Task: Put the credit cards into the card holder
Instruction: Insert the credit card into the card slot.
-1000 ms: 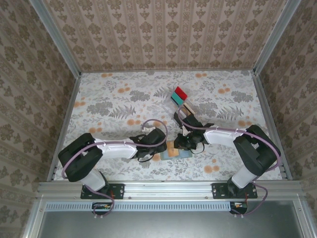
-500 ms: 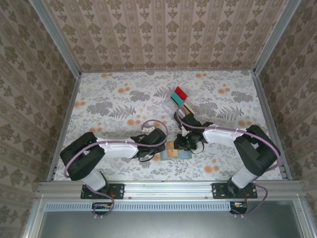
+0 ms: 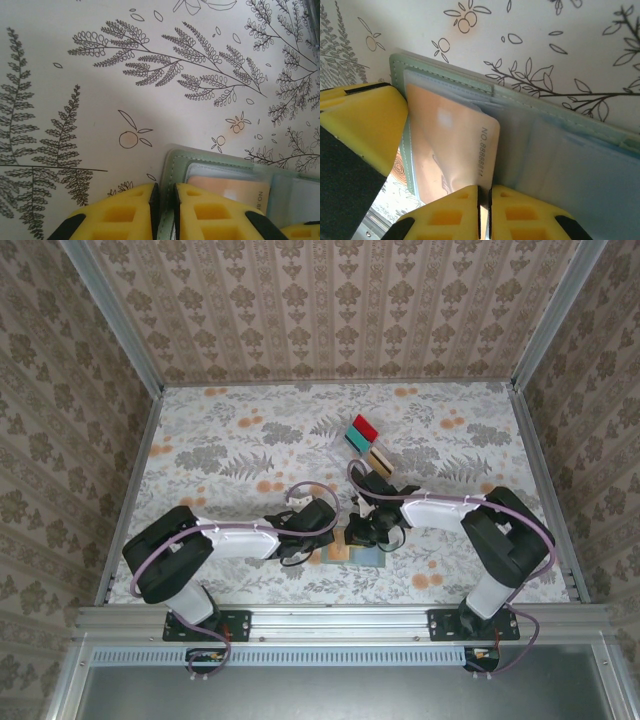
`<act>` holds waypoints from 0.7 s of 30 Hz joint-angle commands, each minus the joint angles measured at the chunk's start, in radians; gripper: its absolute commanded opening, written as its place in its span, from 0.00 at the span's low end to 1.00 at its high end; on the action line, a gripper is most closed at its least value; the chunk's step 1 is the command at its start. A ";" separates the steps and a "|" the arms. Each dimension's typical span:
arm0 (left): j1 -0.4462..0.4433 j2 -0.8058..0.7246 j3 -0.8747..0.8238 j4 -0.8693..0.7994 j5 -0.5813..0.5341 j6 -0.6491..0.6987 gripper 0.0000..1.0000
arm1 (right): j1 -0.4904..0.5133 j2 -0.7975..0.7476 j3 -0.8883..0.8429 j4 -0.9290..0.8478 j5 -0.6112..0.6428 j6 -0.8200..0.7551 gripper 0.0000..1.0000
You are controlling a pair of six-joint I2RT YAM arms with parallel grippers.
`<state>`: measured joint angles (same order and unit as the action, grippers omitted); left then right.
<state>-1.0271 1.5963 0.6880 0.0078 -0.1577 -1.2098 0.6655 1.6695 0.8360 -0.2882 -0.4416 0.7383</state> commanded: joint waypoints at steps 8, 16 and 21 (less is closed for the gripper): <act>-0.026 0.016 -0.045 0.011 0.030 -0.064 0.20 | 0.010 -0.004 -0.015 0.128 -0.033 0.131 0.14; -0.034 -0.094 -0.068 -0.073 -0.055 -0.063 0.24 | 0.009 0.062 0.054 0.070 -0.040 0.016 0.11; -0.037 -0.181 -0.042 -0.220 -0.123 -0.055 0.35 | 0.012 0.073 0.090 0.041 -0.046 -0.018 0.15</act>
<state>-1.0538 1.4734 0.6353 -0.0940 -0.2291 -1.2537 0.6693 1.7348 0.8875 -0.2287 -0.4763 0.7609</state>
